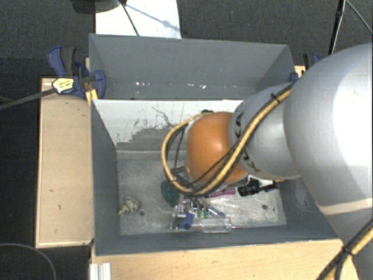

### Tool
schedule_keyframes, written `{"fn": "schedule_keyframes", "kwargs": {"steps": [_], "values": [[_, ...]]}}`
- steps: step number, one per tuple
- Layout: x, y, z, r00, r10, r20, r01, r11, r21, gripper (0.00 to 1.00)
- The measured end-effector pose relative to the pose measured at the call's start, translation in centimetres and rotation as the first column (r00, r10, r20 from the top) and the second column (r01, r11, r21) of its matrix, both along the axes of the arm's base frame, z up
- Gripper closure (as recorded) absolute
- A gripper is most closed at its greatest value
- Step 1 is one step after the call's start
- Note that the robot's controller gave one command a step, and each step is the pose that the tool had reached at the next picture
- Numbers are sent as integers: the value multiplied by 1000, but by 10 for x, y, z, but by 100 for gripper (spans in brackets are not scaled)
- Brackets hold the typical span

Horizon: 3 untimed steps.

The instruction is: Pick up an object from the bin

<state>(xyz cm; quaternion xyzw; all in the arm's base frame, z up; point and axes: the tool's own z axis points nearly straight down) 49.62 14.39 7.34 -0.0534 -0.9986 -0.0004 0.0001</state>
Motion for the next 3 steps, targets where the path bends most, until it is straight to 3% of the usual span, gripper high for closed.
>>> {"fn": "schedule_keyframes", "kwargs": {"steps": [1, 2, 3], "values": [[0, 1, 0, 1000, -1, 0, 1, 1000, 1, 100], [-6, 3, 98, 1000, -20, 8, 20, 1000, 2, 100], [-9, 1, 162, 1000, -7, 8, 7, 1000, 2, 100]]}}
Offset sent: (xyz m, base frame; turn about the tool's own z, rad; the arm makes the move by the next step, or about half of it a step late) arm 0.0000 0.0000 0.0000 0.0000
